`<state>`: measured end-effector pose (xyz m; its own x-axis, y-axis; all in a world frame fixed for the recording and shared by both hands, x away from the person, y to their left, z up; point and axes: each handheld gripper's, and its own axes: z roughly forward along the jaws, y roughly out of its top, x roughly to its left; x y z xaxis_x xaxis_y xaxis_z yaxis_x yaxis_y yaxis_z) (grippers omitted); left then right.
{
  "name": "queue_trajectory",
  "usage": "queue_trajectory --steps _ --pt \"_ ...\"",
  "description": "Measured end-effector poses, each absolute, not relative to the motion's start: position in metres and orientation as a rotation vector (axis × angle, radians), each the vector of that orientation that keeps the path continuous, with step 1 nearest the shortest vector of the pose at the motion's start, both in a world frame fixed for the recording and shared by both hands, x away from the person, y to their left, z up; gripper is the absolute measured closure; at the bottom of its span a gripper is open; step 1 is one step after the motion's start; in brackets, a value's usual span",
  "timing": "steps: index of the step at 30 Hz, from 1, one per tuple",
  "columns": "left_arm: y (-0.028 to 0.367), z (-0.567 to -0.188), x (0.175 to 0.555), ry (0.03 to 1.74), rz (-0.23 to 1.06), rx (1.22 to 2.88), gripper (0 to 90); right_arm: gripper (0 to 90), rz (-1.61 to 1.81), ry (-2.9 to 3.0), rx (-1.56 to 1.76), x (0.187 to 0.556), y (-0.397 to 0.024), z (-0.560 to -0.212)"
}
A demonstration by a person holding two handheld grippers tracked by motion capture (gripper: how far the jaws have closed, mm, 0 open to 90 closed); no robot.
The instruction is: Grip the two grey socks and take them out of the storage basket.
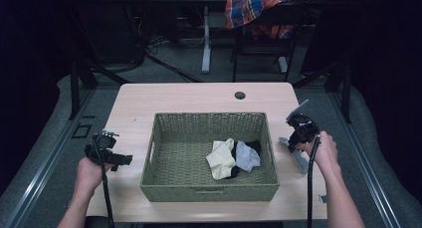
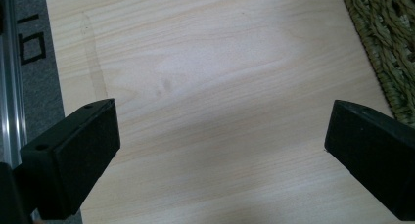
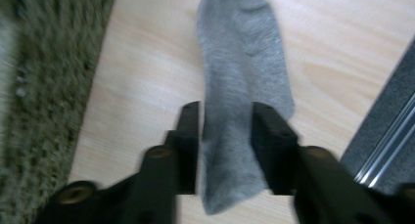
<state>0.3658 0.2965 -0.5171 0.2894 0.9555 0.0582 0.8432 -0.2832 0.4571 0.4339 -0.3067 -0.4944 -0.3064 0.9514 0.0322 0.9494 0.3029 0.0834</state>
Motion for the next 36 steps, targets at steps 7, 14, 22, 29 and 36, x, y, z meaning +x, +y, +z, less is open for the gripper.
queue_trajectory --steps 7,14,22,29,36 --pt "0.296 -0.519 0.368 1.628 0.451 2.236 0.2 38.8 0.281 2.483 1.826 0.430 -0.311 -0.463" --pt "0.297 -0.520 0.369 1.629 0.453 2.229 0.2 19.8 0.408 2.486 1.755 0.420 -0.306 -0.430" --pt "0.295 -0.521 0.370 1.621 0.436 2.227 0.2 7.5 0.517 2.546 1.606 0.411 -0.276 -0.398" --pt "0.292 -0.520 0.370 1.613 0.439 2.229 0.2 5.3 0.551 2.611 1.460 0.407 -0.237 -0.389" --pt "0.294 -0.521 0.369 1.626 0.429 2.223 0.2 2.7 0.542 2.684 1.374 0.408 -0.199 -0.392"
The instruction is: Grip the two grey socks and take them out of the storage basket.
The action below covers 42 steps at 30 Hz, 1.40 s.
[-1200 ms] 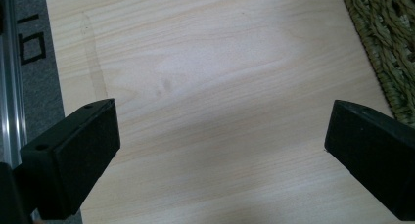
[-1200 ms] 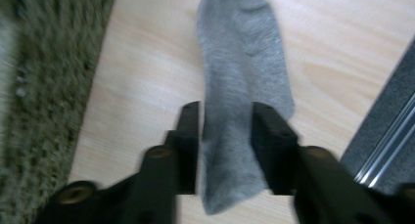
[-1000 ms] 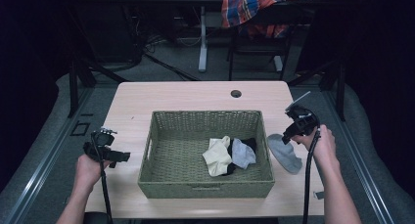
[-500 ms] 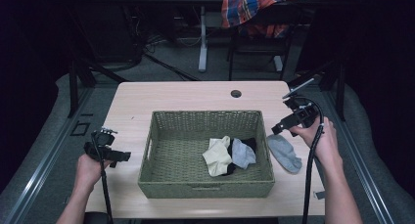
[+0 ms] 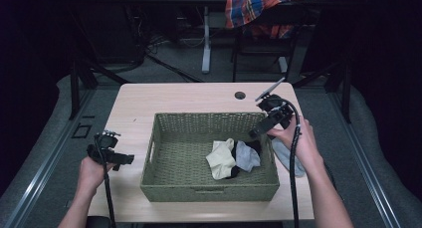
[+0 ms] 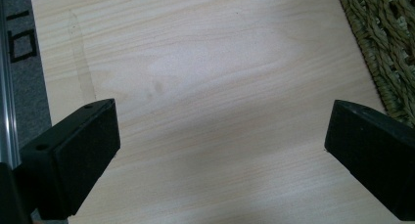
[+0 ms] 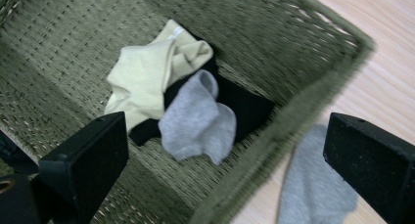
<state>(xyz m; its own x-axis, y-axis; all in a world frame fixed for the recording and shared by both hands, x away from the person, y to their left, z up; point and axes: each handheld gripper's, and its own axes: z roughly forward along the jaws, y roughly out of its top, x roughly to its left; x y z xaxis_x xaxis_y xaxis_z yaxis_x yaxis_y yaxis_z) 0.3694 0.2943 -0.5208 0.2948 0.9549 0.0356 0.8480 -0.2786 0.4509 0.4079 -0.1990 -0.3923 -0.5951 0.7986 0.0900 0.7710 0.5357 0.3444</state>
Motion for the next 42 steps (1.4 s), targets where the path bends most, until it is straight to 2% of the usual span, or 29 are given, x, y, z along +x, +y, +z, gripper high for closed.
queue_trajectory --steps 6,15,19,21,23,25,31,40,42 --pt "0.295 -0.518 0.368 1.626 0.442 2.212 0.2 3.6 0.548 2.707 1.315 0.408 -0.172 -0.403" --pt "0.295 -0.518 0.368 1.621 0.436 2.211 0.2 7.3 0.428 2.772 1.310 0.418 -0.158 -0.428" --pt "0.295 -0.519 0.369 1.617 0.432 2.213 0.2 15.3 0.379 2.792 1.303 0.424 -0.146 -0.444" --pt "0.296 -0.519 0.369 1.617 0.429 2.212 0.2 23.8 0.326 2.803 1.298 0.427 -0.142 -0.450" --pt "0.296 -0.519 0.369 1.615 0.426 2.213 0.2 26.1 0.307 2.806 1.301 0.430 -0.138 -0.456" --pt "0.295 -0.519 0.369 1.613 0.425 2.214 0.2 32.7 0.269 2.813 1.288 0.432 -0.135 -0.461" --pt "0.293 -0.518 0.369 1.598 0.424 2.225 0.2 40.5 0.204 2.832 1.299 0.436 -0.129 -0.477" --pt "0.293 -0.519 0.369 1.593 0.415 2.231 0.2 46.7 0.135 2.824 1.302 0.440 -0.126 -0.489" --pt "0.293 -0.520 0.369 1.598 0.417 2.232 0.2 53.3 0.112 2.824 1.307 0.441 -0.126 -0.493"
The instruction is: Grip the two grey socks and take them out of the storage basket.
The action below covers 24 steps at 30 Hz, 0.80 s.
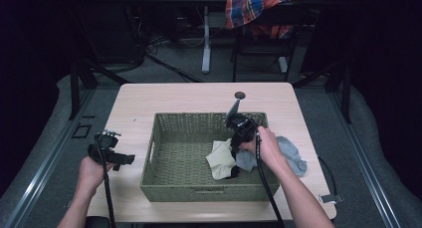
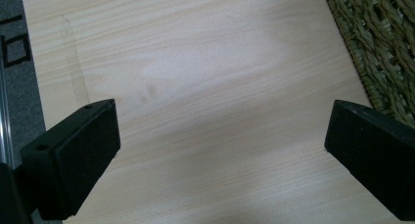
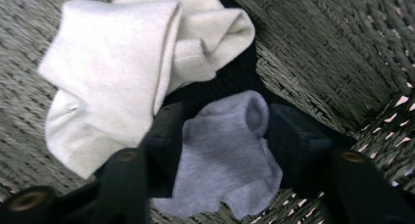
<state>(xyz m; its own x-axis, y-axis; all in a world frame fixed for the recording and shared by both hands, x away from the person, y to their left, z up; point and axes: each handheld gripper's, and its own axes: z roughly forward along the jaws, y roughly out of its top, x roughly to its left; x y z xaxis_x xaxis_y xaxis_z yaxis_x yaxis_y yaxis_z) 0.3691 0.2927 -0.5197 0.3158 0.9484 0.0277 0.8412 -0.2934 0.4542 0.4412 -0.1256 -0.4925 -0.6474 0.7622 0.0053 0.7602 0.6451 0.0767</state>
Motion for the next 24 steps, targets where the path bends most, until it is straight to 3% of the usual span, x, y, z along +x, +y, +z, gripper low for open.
queue_trajectory --steps 5,7,12,24 --pt "0.293 -0.519 0.368 1.600 0.417 2.228 0.2 77.0 0.038 2.849 1.279 0.442 -0.127 -0.492" --pt "0.292 -0.518 0.367 1.595 0.422 2.228 0.2 82.5 0.106 2.832 1.302 0.439 -0.128 -0.494" --pt "0.293 -0.516 0.367 1.594 0.436 2.214 0.2 84.1 0.211 2.817 1.327 0.432 -0.131 -0.481" --pt "0.294 -0.518 0.365 1.613 0.442 2.221 0.2 84.1 0.389 2.817 1.237 0.412 -0.133 -0.412"
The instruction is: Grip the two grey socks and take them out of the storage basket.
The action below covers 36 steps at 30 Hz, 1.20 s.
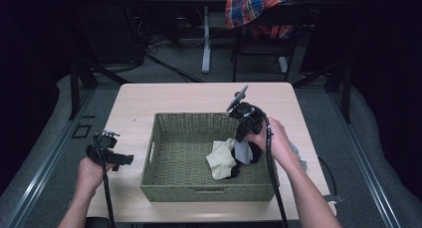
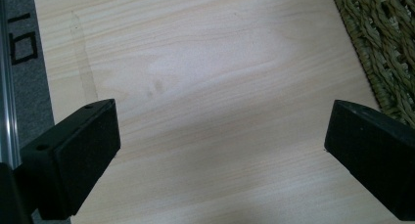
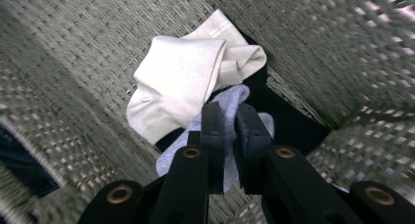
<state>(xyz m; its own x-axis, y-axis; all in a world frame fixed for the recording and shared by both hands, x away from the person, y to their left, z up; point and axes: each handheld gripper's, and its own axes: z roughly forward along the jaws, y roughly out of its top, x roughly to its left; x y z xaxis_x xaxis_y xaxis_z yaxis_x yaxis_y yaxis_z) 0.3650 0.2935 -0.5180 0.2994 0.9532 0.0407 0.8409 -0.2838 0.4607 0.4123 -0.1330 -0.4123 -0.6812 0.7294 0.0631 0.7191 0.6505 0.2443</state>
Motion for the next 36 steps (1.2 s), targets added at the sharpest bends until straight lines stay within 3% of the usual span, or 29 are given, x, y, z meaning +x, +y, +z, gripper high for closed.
queue_trajectory --steps 8,36 --pt "0.293 -0.520 0.367 1.627 0.442 2.233 0.2 84.2 0.482 2.788 1.236 0.410 -0.147 -0.389" --pt "0.292 -0.520 0.367 1.613 0.454 2.248 0.2 84.2 0.608 2.691 1.211 0.398 -0.168 -0.354"
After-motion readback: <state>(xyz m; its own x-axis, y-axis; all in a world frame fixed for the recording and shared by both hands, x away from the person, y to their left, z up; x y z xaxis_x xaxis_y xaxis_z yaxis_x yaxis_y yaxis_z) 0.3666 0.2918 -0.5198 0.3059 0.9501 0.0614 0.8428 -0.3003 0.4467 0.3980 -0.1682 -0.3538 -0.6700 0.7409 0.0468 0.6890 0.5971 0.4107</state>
